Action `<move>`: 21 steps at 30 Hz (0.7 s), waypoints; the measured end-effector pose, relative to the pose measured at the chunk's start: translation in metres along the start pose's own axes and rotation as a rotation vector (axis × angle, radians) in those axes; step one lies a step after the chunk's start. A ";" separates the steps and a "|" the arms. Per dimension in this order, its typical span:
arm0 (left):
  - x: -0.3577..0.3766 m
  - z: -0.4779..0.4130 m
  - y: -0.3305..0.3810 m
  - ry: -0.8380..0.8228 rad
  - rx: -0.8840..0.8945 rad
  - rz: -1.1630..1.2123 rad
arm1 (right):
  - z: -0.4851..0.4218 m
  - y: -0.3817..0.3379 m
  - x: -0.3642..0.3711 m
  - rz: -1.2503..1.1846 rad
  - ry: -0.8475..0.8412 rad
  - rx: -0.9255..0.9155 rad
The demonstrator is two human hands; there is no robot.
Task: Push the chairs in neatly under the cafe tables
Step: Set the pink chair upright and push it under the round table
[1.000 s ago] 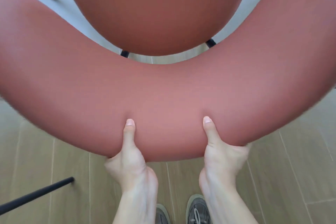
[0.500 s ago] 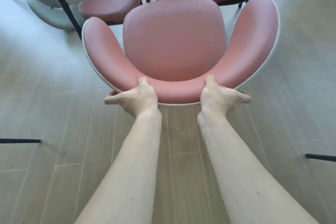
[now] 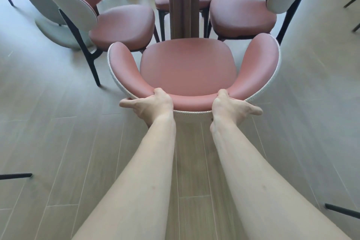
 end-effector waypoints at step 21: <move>0.079 -0.047 0.048 -0.070 0.148 -0.290 | -0.030 -0.062 0.072 0.581 -0.068 -0.294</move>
Point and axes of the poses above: each hand's wrist, its own z-axis away from the middle knuckle, its own x-axis out of the palm, y = z × x, the point moved 3 cm from there along -z, towards the middle knuckle, and after that the axes turned 5 degrees about x, right-handed, at the moved point
